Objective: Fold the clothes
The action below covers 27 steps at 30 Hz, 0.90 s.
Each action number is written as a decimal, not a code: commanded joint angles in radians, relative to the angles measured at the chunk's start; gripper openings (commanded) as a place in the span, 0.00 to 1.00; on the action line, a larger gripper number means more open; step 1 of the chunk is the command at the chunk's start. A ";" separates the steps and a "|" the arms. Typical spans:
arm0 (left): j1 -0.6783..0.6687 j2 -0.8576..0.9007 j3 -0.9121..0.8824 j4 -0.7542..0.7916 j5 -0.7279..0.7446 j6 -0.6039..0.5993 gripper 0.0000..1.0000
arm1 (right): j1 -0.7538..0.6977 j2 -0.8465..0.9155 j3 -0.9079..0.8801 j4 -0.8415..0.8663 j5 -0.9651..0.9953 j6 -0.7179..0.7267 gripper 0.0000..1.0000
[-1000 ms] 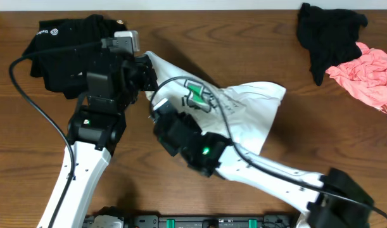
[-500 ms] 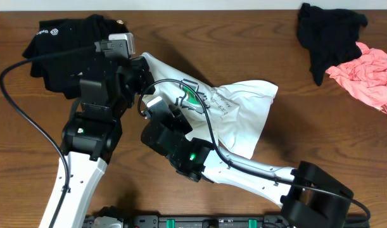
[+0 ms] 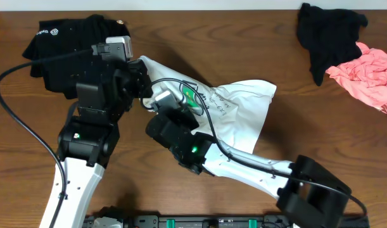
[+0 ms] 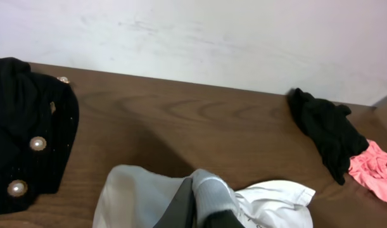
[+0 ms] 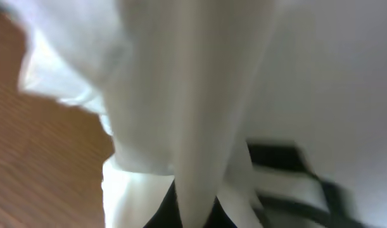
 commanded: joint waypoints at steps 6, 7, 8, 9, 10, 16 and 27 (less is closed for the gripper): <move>0.076 -0.048 0.010 -0.016 -0.013 -0.005 0.06 | -0.090 -0.281 -0.001 -0.140 0.047 0.040 0.01; 0.080 -0.050 0.010 -0.017 -0.013 -0.005 0.06 | -0.098 -0.306 -0.001 -0.153 0.047 0.036 0.01; 0.085 -0.050 0.010 -0.018 -0.013 -0.005 0.06 | -0.111 -0.338 -0.001 -0.169 0.047 0.026 0.01; 0.090 -0.052 0.010 -0.019 -0.013 -0.005 0.06 | -0.122 -0.368 -0.001 -0.182 0.047 0.006 0.01; 0.093 -0.053 0.010 -0.020 -0.013 -0.005 0.06 | -0.131 -0.397 -0.001 -0.195 0.047 -0.015 0.01; 0.097 -0.084 0.010 -0.020 -0.013 -0.005 0.06 | -0.192 -0.592 -0.001 -0.219 0.044 -0.205 0.01; 0.096 -0.369 0.038 -0.020 -0.012 -0.006 0.06 | -0.267 -0.946 0.000 -0.080 0.043 -0.612 0.01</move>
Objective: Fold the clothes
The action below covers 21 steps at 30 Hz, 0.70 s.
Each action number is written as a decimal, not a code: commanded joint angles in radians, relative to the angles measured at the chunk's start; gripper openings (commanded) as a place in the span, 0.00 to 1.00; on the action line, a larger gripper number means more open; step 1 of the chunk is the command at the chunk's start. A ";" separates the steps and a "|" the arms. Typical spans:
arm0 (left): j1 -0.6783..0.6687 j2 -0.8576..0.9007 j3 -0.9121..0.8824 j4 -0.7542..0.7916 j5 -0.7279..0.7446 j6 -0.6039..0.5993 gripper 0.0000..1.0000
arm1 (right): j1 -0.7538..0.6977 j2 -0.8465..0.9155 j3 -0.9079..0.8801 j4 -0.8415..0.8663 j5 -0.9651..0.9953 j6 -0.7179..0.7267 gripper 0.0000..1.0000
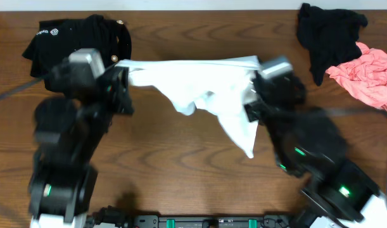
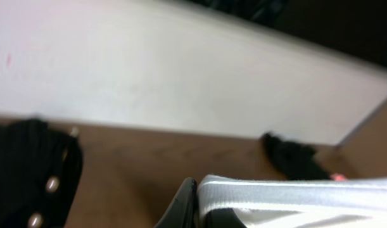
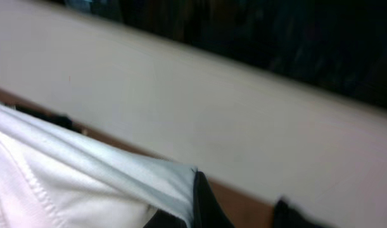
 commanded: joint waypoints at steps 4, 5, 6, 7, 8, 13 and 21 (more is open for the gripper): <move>0.025 -0.204 0.040 0.000 -0.080 -0.028 0.06 | -0.032 -0.188 0.006 0.016 0.046 -0.149 0.01; 0.025 -0.236 0.044 0.001 -0.080 -0.037 0.06 | -0.032 -0.208 0.006 0.012 0.012 -0.149 0.01; 0.025 -0.271 0.051 0.003 -0.077 -0.047 0.06 | -0.032 -0.228 0.006 0.010 -0.024 -0.149 0.01; 0.025 -0.301 0.058 0.004 -0.077 -0.055 0.06 | -0.032 -0.247 0.006 0.010 -0.057 -0.149 0.01; 0.025 -0.327 0.067 0.004 -0.071 -0.054 0.06 | -0.032 -0.259 0.006 0.009 -0.078 -0.148 0.01; 0.025 -0.420 0.119 0.002 -0.015 -0.054 0.06 | -0.032 -0.310 0.034 -0.044 -0.156 -0.067 0.01; 0.025 -0.420 0.151 -0.035 0.028 -0.089 0.06 | -0.033 -0.320 0.135 -0.309 -0.154 0.013 0.01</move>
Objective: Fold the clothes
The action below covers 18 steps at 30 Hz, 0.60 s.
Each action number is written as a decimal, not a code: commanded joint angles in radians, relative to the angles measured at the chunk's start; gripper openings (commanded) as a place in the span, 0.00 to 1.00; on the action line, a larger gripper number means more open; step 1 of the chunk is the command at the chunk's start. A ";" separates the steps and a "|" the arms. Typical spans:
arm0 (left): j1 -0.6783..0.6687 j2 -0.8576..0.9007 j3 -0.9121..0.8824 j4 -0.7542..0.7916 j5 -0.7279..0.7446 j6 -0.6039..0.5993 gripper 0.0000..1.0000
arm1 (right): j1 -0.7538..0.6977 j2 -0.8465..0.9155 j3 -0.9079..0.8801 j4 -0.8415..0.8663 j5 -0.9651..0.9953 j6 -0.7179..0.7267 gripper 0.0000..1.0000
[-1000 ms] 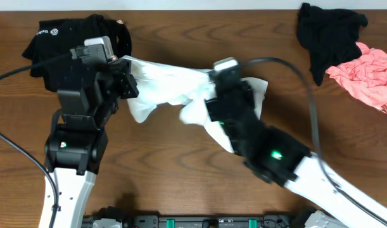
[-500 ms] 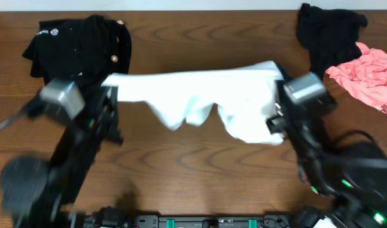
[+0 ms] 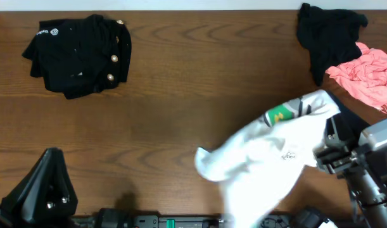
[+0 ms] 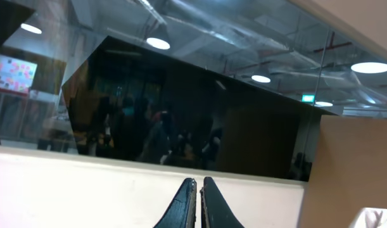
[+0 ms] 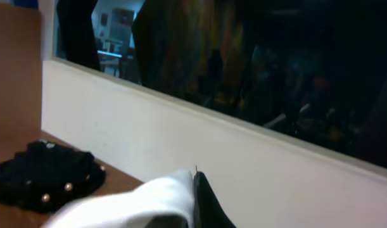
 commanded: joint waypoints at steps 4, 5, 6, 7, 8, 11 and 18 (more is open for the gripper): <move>0.004 0.081 -0.006 -0.065 0.109 -0.060 0.06 | -0.008 0.025 0.025 -0.093 0.015 0.069 0.01; 0.004 0.098 -0.009 -0.076 0.151 -0.060 0.06 | -0.008 0.032 0.025 -0.095 0.019 0.070 0.01; 0.004 0.124 -0.013 -0.095 0.203 -0.059 0.06 | -0.008 0.043 0.025 -0.095 0.026 0.074 0.01; 0.004 0.149 -0.016 -0.118 0.238 -0.059 0.06 | -0.008 0.054 0.025 -0.090 0.037 0.076 0.01; 0.004 0.174 -0.018 -0.143 0.259 -0.059 0.06 | -0.008 0.064 0.026 -0.086 0.042 0.076 0.01; 0.004 0.257 -0.022 -0.222 0.300 -0.058 0.06 | -0.008 0.099 0.026 -0.070 0.061 0.076 0.01; -0.013 0.452 -0.022 -0.377 0.419 0.056 0.15 | -0.009 0.169 0.026 -0.044 0.087 0.076 0.01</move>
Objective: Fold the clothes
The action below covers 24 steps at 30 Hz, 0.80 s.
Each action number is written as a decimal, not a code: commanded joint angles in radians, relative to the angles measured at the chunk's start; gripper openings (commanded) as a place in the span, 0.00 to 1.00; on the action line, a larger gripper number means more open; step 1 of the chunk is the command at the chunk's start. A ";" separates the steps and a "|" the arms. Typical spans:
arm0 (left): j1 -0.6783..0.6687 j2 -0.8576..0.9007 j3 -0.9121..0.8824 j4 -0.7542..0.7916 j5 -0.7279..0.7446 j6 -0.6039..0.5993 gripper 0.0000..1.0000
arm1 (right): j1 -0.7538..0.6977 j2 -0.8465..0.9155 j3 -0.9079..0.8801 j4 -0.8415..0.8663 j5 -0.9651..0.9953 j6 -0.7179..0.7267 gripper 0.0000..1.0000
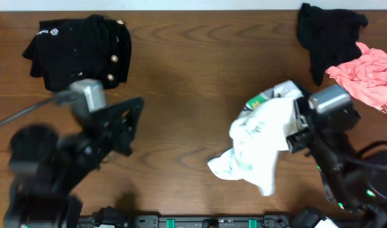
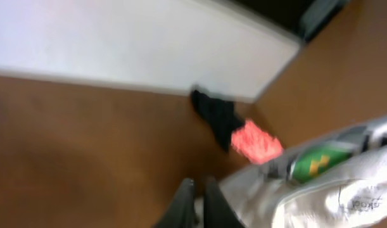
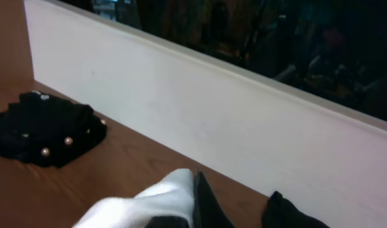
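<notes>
A white shirt (image 1: pixel 260 149) with a green print hangs bunched over the right of the table, and my right gripper (image 1: pixel 299 123) is shut on its upper edge. In the right wrist view the white cloth (image 3: pixel 149 202) sits pinched at my right gripper (image 3: pixel 192 183). My left gripper (image 1: pixel 135 107) is over the left half of the table, apart from the shirt. Seen from the left wrist, the left gripper (image 2: pixel 197 190) is shut with nothing in it, and the shirt (image 2: pixel 326 190) lies beyond, to its right.
A black garment with gold buttons (image 1: pixel 79 47) lies at the table's back left. At the back right a black garment (image 1: pixel 329 35) lies beside a pink one (image 1: pixel 370 73). Brown table top (image 1: pixel 193 76) shows between them. A white wall (image 3: pixel 244 114) runs behind.
The left arm has come from the front left corner to over the left of the table. My right gripper has moved up and inward with the shirt, which now hangs more bunched.
Both grippers were shut on the white shirt at the table's left centre. Then the shirt was stretched in the air between them. Then the left gripper held nothing and the shirt hung from the right gripper alone at the front right, where it still hangs.
</notes>
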 commanded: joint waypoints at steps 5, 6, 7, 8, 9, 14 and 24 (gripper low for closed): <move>-0.099 0.181 -0.004 -0.069 0.133 0.126 0.53 | -0.009 0.045 0.019 0.027 0.036 0.018 0.01; -0.129 0.213 -0.004 -0.068 0.141 0.138 0.57 | -0.009 0.051 0.019 0.029 0.036 0.018 0.01; -0.159 0.245 -0.004 -0.065 0.147 0.153 0.61 | -0.009 0.056 0.019 0.032 0.036 0.018 0.01; -0.185 0.272 -0.004 -0.063 0.154 0.167 0.63 | -0.009 0.059 0.019 0.032 0.037 0.018 0.01; -0.215 0.304 -0.004 -0.057 0.164 0.180 0.64 | -0.009 0.062 0.019 0.032 0.037 0.018 0.01; -0.316 0.424 -0.004 -0.023 0.201 0.207 0.65 | -0.023 0.066 0.019 0.032 0.048 0.018 0.01; -0.377 0.544 -0.004 0.089 0.203 0.195 0.65 | -0.037 0.074 0.019 0.024 0.048 0.018 0.01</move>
